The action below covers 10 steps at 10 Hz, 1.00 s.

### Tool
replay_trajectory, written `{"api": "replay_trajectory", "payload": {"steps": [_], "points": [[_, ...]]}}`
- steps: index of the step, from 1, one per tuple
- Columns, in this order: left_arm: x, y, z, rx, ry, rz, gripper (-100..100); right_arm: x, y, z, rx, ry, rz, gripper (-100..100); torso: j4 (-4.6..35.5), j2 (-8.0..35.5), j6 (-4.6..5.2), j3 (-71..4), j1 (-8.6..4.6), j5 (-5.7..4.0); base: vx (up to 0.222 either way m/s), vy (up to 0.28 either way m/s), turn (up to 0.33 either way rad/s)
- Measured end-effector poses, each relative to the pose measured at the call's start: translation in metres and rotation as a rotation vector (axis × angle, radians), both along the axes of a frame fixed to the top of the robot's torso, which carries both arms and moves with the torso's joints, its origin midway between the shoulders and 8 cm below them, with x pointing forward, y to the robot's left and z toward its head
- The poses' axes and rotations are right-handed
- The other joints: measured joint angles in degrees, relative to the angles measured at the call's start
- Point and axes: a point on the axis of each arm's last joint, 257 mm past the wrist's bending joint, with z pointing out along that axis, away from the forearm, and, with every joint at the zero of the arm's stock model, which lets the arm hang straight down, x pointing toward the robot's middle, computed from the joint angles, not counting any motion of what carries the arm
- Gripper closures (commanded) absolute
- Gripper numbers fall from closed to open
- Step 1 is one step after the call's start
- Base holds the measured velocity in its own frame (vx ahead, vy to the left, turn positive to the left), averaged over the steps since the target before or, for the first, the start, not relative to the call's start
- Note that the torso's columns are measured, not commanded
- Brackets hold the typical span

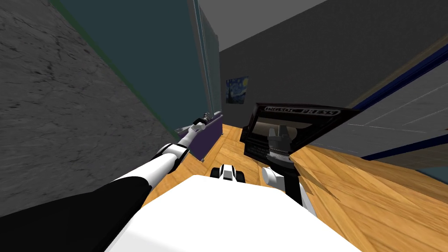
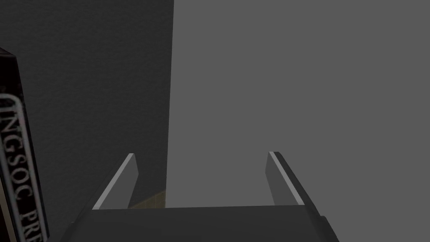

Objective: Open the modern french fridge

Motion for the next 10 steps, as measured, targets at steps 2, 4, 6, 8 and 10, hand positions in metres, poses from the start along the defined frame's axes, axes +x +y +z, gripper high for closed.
{"api": "replay_trajectory", "payload": {"steps": [2, 4, 6, 8, 10], "points": [[0.001, 0.004, 0.006, 0.003, -0.001, 0.006, -100, 0.000, 0.000, 0.000, 0.000, 0.000, 0.000, 0, 0.08, 0.33, 0.13, 0.24, 0.13, 0.04, 0.093, -0.047, 0.018], [0.001, 0.008, 0.012, 0.002, -0.008, 0.011, 100, 0.000, 0.000, 0.000, 0.000, 0.000, 0.000, 0, -0.08, 0.44, 0.16, 0.30, -0.02, 0.06, -0.030, 0.048, -0.024], [-0.001, -0.009, 0.015, 0.001, -0.017, -0.025, 100, 0.000, 0.000, 0.000, 0.000, 0.000, 0.000, 0, 0.01, 0.62, 0.14, 0.42, -0.04, 0.05, -0.139, 0.111, -0.076], [-0.004, -0.037, 0.014, 0.004, -0.007, -0.074, 100, 0.000, 0.000, 0.000, 0.000, 0.000, 0.000, 0, 0.08, 0.44, 0.00, 0.31, -0.16, -0.05, -0.151, 0.110, -0.090], [-0.009, -0.067, 0.015, 0.002, -0.004, -0.132, 100, 0.000, 0.000, 0.000, 0.000, 0.000, 0.000, 0, 0.18, 0.46, 0.08, 0.30, -0.04, -0.07, -0.175, 0.144, -0.088]]}}
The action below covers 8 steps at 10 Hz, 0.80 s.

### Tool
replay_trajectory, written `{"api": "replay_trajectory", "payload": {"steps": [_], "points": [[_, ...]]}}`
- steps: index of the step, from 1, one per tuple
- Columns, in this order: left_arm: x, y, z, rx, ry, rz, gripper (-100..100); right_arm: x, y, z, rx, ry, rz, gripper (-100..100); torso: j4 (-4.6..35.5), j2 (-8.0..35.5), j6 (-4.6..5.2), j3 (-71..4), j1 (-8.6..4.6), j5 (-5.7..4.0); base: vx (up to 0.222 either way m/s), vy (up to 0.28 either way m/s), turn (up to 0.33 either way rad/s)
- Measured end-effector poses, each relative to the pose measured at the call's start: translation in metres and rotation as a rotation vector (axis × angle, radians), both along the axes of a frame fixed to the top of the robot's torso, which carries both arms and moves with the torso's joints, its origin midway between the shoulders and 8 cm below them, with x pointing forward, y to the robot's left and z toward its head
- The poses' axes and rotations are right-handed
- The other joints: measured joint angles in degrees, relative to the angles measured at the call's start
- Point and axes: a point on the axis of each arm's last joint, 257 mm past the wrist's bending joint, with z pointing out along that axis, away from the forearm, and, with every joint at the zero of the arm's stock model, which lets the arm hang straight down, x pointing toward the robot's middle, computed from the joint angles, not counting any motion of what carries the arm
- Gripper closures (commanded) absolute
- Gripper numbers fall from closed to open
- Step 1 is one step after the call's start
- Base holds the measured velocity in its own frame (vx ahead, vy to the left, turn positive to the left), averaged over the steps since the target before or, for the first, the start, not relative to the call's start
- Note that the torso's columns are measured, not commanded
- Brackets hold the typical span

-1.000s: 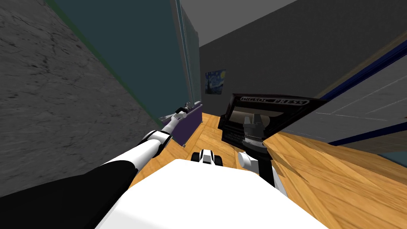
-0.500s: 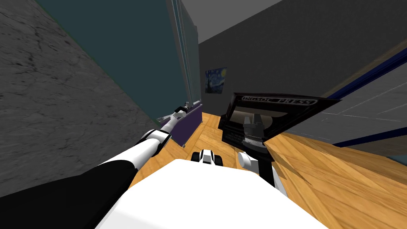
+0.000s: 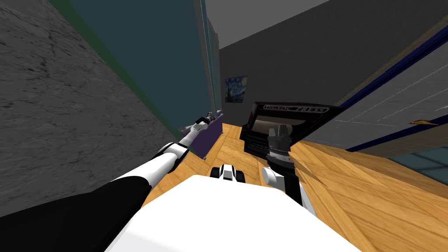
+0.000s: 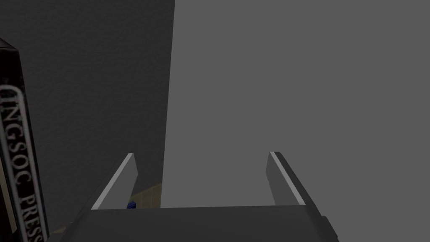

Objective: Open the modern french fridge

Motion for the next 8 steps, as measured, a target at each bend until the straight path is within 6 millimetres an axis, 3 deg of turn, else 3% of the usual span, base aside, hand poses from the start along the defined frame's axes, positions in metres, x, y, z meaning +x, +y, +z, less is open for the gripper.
{"api": "replay_trajectory", "payload": {"steps": [1, 5, 8], "points": [[-0.001, -0.015, -0.001, 0.001, 0.003, -0.026, 100, 0.000, 0.000, 0.000, 0.000, 0.000, 0.000, 0, -0.05, -0.05, -0.04, -0.03, -0.06, 0.01, -0.109, 0.071, -0.056], [-0.011, -0.040, -0.006, -0.002, 0.011, -0.081, 100, 0.000, 0.000, 0.000, 0.000, 0.000, 0.000, 0, -0.10, -0.26, -0.14, -0.14, -0.04, 0.04, -0.070, 0.061, -0.034], [-0.026, -0.074, -0.002, 0.001, 0.002, -0.164, 100, 0.000, 0.000, 0.000, 0.000, 0.000, 0.000, 0, -0.15, 0.09, -0.10, 0.07, 0.10, 0.12, -0.128, 0.157, -0.084]]}}
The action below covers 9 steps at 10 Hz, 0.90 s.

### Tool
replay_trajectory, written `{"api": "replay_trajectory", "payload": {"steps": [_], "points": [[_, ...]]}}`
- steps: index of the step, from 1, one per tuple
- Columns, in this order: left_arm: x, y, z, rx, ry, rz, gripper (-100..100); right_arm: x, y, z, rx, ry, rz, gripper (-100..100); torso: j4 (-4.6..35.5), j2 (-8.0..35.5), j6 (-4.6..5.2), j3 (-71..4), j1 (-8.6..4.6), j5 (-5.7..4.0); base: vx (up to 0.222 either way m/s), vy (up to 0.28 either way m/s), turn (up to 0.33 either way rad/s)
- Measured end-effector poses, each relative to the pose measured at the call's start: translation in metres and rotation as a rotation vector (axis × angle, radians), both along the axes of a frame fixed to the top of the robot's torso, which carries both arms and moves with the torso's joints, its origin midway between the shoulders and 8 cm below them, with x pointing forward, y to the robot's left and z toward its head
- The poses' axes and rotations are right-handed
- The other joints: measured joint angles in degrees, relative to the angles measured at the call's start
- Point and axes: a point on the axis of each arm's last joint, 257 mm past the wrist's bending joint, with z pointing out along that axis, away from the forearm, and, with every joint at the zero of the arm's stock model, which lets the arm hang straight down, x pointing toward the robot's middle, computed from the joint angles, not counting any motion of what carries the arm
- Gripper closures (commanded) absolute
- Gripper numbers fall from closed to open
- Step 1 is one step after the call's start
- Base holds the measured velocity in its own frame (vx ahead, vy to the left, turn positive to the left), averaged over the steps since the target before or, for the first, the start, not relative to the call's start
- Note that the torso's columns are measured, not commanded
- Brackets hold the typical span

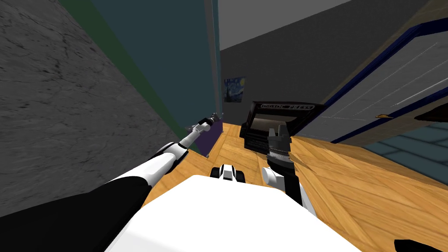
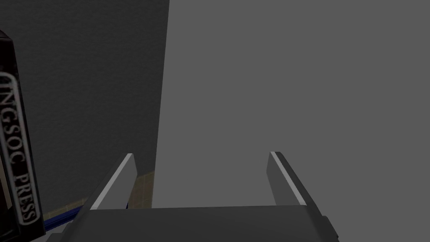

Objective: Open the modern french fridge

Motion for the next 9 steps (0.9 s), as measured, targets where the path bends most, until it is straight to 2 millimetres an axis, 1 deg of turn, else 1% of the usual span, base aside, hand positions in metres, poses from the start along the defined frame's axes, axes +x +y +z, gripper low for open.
{"api": "replay_trajectory", "payload": {"steps": [3, 5, 6, 7, 8, 9], "points": [[-0.018, -0.041, -0.005, 0.001, 0.005, -0.080, 100, 0.000, 0.000, 0.000, 0.000, 0.000, 0.000, 0, 0.03, -0.32, -0.01, -0.22, -0.06, -0.06, -0.098, 0.130, -0.052], [-0.028, -0.064, -0.003, 0.001, 0.003, -0.130, 100, 0.000, 0.000, 0.000, 0.000, 0.000, 0.000, 0, 0.03, -0.23, 0.05, -0.15, -0.09, -0.05, -0.094, 0.127, -0.058], [-0.036, -0.074, -0.003, 0.001, 0.004, -0.156, 100, 0.000, 0.000, 0.000, 0.000, 0.000, 0.000, 0, 0.02, -0.21, 0.04, -0.14, -0.07, -0.05, -0.044, 0.058, -0.038], [-0.038, -0.078, -0.006, 0.000, 0.010, -0.164, 100, 0.000, 0.000, 0.000, 0.000, 0.000, 0.000, 0, 0.03, -0.41, -0.10, -0.26, -0.17, -0.06, -0.044, 0.095, -0.019], [-0.044, -0.087, -0.005, 0.002, 0.010, -0.190, 100, 0.000, 0.000, 0.000, 0.000, 0.000, 0.000, 0, 0.05, -0.32, 0.07, -0.22, -0.05, -0.08, -0.056, 0.139, -0.046], [-0.051, -0.096, -0.003, 0.000, 0.006, -0.210, 100, 0.000, 0.000, 0.000, 0.000, 0.000, 0.000, 0, 0.07, -0.17, 0.02, -0.12, 0.04, -0.03, -0.047, 0.120, -0.046]]}}
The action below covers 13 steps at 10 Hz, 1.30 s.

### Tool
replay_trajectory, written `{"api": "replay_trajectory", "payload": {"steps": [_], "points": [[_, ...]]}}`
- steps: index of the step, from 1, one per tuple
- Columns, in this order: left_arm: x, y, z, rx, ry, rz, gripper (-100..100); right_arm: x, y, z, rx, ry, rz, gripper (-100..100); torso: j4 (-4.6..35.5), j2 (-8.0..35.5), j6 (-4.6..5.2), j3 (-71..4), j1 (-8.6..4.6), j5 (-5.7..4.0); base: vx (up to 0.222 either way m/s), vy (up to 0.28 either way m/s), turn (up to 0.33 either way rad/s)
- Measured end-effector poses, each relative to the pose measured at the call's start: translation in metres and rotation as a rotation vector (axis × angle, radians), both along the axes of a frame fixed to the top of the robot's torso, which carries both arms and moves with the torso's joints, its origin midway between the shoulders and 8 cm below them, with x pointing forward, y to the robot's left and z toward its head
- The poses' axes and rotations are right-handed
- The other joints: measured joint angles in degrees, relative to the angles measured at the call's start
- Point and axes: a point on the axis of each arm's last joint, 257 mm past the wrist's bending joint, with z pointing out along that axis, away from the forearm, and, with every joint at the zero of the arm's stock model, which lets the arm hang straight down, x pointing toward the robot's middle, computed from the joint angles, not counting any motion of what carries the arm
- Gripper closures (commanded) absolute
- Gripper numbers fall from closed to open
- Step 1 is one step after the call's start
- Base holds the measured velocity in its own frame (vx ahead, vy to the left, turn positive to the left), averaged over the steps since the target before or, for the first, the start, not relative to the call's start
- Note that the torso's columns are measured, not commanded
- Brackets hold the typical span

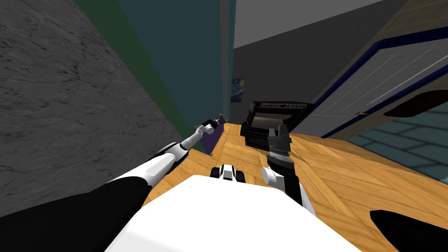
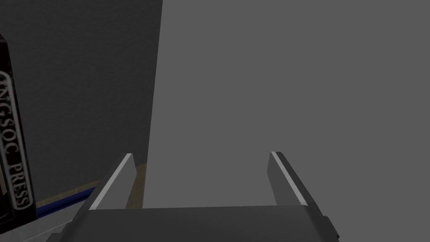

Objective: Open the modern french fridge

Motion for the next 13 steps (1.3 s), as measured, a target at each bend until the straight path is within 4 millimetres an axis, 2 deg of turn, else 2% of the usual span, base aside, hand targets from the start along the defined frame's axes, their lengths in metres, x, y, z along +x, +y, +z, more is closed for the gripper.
{"api": "replay_trajectory", "payload": {"steps": [2, 3, 11, 12, 13], "points": [[-0.016, -0.018, 0.001, 0.002, -0.004, -0.048, 100, 0.000, 0.000, 0.000, 0.000, 0.000, 0.000, 0, -0.04, 0.07, -0.08, 0.06, -0.03, 0.01, -0.063, 0.112, -0.029], [-0.023, -0.027, 0.000, 0.001, -0.005, -0.075, -100, 0.000, 0.000, 0.000, 0.000, 0.000, 0.000, 0, -0.05, 0.06, -0.06, 0.07, -0.01, 0.02, -0.032, 0.017, 0.059], [-0.029, -0.024, 0.031, 0.022, 0.030, -0.114, -100, 0.000, 0.000, 0.000, 0.000, 0.000, 0.000, 0, 1.00, 1.20, -0.10, 0.74, 0.00, 0.03, 0.022, -0.042, 0.051], [-0.029, -0.024, 0.027, 0.027, 0.039, -0.113, 0, 0.000, 0.000, 0.000, 0.000, 0.000, 0.000, 0, 0.73, 1.05, -0.07, 0.67, 0.03, 0.03, 0.011, -0.005, -0.009], [-0.028, -0.024, 0.021, 0.032, 0.049, -0.111, 0, 0.000, 0.000, 0.000, 0.000, 0.000, 0.000, 0, 0.52, 0.73, -0.07, 0.47, 0.04, 0.04, 0.000, 0.000, 0.000]]}}
